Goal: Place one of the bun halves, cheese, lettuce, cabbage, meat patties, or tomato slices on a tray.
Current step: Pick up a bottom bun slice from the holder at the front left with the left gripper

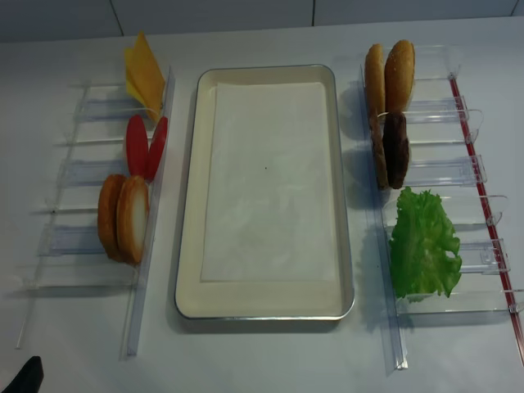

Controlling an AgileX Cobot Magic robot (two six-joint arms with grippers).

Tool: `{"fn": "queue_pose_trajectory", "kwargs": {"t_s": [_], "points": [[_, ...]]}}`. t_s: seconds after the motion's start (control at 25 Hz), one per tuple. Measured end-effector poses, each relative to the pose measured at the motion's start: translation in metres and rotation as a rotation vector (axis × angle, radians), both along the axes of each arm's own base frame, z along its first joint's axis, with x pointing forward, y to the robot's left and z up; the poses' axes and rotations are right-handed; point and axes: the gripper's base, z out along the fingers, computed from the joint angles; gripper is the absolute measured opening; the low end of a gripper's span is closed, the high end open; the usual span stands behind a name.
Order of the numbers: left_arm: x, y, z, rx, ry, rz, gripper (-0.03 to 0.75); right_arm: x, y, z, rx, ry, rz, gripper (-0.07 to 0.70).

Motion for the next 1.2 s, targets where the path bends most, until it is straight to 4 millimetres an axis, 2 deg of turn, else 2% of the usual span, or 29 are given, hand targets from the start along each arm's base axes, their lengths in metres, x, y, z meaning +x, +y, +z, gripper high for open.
{"fn": "queue_pose_trajectory", "kwargs": {"t_s": [1.2], "points": [[0.0, 0.0, 0.0, 0.0, 0.0, 0.0, 0.56, 0.0, 0.0, 0.0, 0.0, 0.0, 0.0, 0.533]]}}
